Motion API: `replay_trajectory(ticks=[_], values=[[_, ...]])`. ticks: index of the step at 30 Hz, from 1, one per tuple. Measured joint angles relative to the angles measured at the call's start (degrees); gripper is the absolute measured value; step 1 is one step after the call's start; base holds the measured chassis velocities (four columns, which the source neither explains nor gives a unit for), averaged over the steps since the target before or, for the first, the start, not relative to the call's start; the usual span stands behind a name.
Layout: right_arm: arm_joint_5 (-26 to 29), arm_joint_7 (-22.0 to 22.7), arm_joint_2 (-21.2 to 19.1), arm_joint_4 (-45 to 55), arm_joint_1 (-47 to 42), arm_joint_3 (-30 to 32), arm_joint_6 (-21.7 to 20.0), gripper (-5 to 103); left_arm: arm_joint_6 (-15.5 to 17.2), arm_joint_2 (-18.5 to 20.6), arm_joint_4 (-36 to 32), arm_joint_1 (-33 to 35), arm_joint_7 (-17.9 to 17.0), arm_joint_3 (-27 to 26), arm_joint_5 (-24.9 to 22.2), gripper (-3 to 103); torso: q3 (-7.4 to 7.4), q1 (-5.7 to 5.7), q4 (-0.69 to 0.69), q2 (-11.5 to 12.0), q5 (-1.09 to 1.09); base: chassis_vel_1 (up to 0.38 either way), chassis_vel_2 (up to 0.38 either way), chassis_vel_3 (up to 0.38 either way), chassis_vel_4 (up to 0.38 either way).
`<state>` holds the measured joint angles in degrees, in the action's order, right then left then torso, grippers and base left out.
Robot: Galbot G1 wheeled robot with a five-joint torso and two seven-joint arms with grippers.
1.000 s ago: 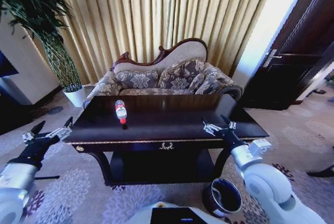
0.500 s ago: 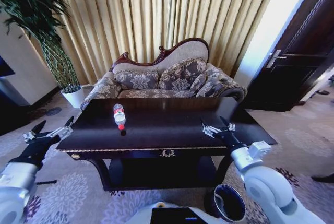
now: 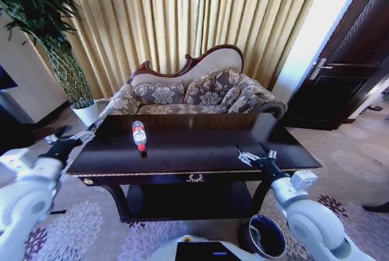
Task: Move to the front of the table and place the trash on the table into the trash bin.
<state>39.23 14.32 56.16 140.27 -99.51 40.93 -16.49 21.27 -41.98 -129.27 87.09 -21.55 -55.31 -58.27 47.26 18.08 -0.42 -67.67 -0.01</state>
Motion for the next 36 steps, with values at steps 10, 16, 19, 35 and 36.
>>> replay_trajectory(ticks=[10, 16, 19, 35, 36], values=[[-0.04, 0.05, 0.47, -3.04, 1.15, -1.03, 0.01, 100, 7.96, 6.71, 3.13, -15.87, -10.77, 14.33, -12.86, 100, 0.0, 0.01, 0.0, 0.01, 0.01, 0.0, 0.0, 0.0, 0.0], [-0.09, 0.0, 0.77, -4.45, 2.35, -1.92, 0.01, 100, 8.97, 8.86, 4.17, -22.57, -15.63, 21.52, -15.65, 100, 0.0, 0.0, 0.0, 0.0, 0.01, 0.0, 0.0, 0.0, 0.0], [-0.13, -0.07, 0.97, -5.18, 2.9, -2.35, 0.02, 100, 10.51, 8.82, 4.47, -29.15, -22.14, 28.8, -18.36, 100, 0.0, 0.01, 0.0, 0.0, 0.02, 0.0, 0.0, 0.0, 0.0], [-0.09, -0.17, 0.47, -5.06, 2.37, -2.04, 0.18, 100, 9.26, 0.97, 10.21, -49.48, -45.01, 57.36, -23.8, 100, 0.0, 0.01, -0.01, 0.01, 0.02, 0.0, 0.0, 0.0, 0.0], [-0.09, -0.17, 0.49, -5.05, 2.31, -2.03, 0.21, 100, 9.21, 0.51, 10.65, -50.17, -45.01, 57.88, -23.76, 100, 0.0, 0.01, -0.01, 0.0, 0.02, 0.0, 0.0, 0.0, 0.0]])
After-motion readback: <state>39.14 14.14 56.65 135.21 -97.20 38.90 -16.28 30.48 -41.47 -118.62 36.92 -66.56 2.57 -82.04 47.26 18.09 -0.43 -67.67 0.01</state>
